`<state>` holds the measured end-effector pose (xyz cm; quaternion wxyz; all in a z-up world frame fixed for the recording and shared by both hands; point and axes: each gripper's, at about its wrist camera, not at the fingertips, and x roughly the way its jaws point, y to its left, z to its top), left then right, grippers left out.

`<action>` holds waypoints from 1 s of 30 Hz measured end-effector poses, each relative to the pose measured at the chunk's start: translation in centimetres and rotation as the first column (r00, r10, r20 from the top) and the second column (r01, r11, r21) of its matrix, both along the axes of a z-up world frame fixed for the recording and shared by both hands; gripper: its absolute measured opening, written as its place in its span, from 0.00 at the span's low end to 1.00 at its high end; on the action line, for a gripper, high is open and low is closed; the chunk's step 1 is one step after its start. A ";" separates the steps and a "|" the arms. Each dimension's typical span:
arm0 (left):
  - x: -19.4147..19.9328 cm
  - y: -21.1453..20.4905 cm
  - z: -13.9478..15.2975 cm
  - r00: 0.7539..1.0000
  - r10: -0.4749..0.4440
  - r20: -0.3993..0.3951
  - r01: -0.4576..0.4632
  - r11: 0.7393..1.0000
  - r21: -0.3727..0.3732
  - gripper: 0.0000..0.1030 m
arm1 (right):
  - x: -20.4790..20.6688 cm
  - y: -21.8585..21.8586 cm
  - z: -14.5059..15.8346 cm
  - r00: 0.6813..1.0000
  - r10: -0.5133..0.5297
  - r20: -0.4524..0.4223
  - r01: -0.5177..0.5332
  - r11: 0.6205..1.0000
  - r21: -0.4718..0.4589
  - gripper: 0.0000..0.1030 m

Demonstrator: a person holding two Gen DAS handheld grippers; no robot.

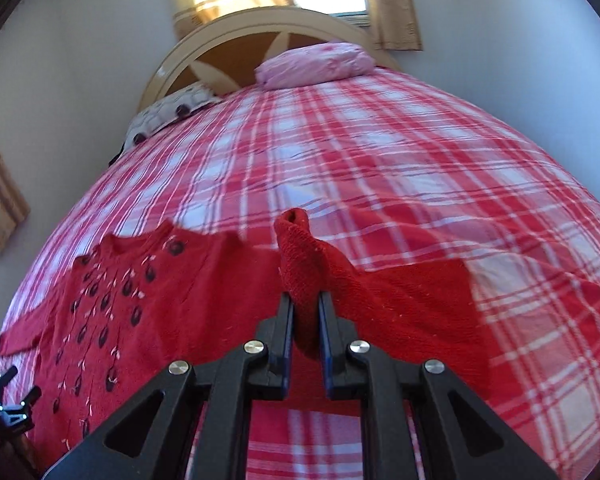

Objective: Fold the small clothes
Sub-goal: 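Lift the sleeve with the right tool and fold it across the sweater body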

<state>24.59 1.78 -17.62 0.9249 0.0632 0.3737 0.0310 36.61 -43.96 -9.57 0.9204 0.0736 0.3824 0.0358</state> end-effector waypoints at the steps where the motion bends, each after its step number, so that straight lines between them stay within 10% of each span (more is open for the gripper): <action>1: 0.0 0.0 0.0 1.000 0.003 0.000 -0.003 1.000 0.000 1.00 | 0.0 0.6 -0.5 1.000 0.023 -0.007 -0.023 1.000 0.007 0.11; 9: 0.3 1.2 0.8 0.998 0.031 -0.052 -0.036 0.995 -0.098 1.00 | -1.3 2.5 -2.7 0.989 0.145 -0.003 -0.145 0.988 0.058 0.14; 11: 0.3 0.6 1.6 0.999 0.010 -0.037 -0.014 0.994 -0.104 1.00 | -1.9 1.6 -2.5 0.988 0.151 0.019 -0.152 0.984 0.098 0.23; 13: 0.4 -0.8 2.8 0.999 -0.028 -0.015 0.026 0.993 -0.111 1.00 | -2.9 0.2 -2.0 0.988 0.141 0.065 -0.149 0.978 0.144 0.59; 17: 1.4 -4.7 4.7 0.991 -0.130 0.006 0.130 0.984 -0.125 1.00 | -4.4 -0.9 -0.6 0.978 0.151 0.144 -0.170 0.977 0.128 0.67; 25: 3.2 -16.1 7.0 0.935 -0.355 0.026 0.356 0.930 -0.091 0.99 | -6.2 -7.8 -0.1 0.961 -0.178 0.214 0.136 0.971 0.198 0.67; 30: 5.9 -22.3 7.0 0.896 -0.443 -0.001 0.438 0.885 -0.157 0.80 | -6.8 -11.0 -0.9 0.936 -0.299 0.184 0.240 0.927 0.287 0.67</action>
